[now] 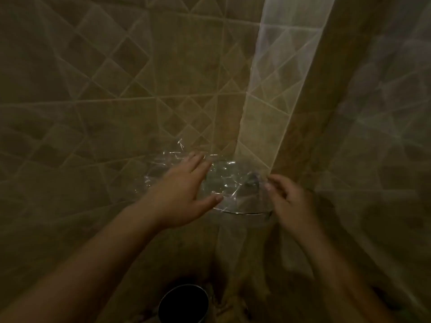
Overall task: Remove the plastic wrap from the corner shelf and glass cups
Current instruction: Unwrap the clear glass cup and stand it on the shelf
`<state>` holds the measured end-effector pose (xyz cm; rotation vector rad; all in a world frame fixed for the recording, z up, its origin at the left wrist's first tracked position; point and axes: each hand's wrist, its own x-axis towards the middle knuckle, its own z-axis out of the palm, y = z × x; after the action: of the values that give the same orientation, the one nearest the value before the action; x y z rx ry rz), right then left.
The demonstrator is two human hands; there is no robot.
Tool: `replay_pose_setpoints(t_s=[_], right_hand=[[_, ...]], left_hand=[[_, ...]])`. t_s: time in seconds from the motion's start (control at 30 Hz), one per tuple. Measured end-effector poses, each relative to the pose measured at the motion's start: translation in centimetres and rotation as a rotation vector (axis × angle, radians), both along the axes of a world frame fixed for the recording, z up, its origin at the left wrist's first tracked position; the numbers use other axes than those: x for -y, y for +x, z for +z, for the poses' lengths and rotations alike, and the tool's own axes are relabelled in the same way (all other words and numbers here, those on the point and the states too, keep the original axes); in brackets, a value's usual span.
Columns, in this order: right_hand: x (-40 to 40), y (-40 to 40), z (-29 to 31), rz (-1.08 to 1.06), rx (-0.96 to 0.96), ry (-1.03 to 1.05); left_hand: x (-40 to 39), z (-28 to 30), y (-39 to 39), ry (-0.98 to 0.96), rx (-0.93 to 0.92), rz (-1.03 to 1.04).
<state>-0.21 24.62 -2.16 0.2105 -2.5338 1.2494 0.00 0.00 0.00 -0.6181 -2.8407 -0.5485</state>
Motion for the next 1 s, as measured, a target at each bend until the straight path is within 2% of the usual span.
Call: replay_pose_setpoints(t_s=[0.07, 0.17, 0.3, 0.37, 0.43, 0.57, 0.63, 0.8, 1.0], right_hand=[[0.1, -0.8, -0.3, -0.039, 0.08, -0.193], [0.5, -1.9, -1.5, -0.049, 0.169, -0.26], [1.6, -2.2, -2.1, 0.042, 0.213, -0.116], [1.8, -2.2, -2.4, 0.02, 0.212, -0.005], [1.9, -2.1, -2.4, -0.009, 0.255, 0.0], [2.2, -2.5, -1.8, -0.072, 0.518, -0.412], [2.1, -2.8, -1.8, -0.084, 0.588, -0.484], [2.5, -3.5, -2.0, -0.02, 0.562, -0.337], [3.0, -4.6, -0.9, 0.125, 0.59, -0.273]], left_hand=[[-0.4, -0.8, -0.6, 0.003, -0.012, -0.071], [-1.0, -2.5, -1.3, -0.054, 0.004, -0.137], [-0.7, -3.9, -2.6, -0.123, 0.038, -0.165], [-0.6, -4.7, -3.0, -0.136, 0.035, -0.199], [-0.5, -5.2, -3.4, -0.096, 0.044, -0.222], [0.2, -6.1, -3.7, 0.044, 0.064, -0.249], [0.5, -6.5, -3.8, 0.058, 0.067, -0.249], [0.2, -6.4, -3.8, -0.043, 0.062, -0.207], [-0.2, -7.4, -3.8, -0.156, 0.064, -0.181]])
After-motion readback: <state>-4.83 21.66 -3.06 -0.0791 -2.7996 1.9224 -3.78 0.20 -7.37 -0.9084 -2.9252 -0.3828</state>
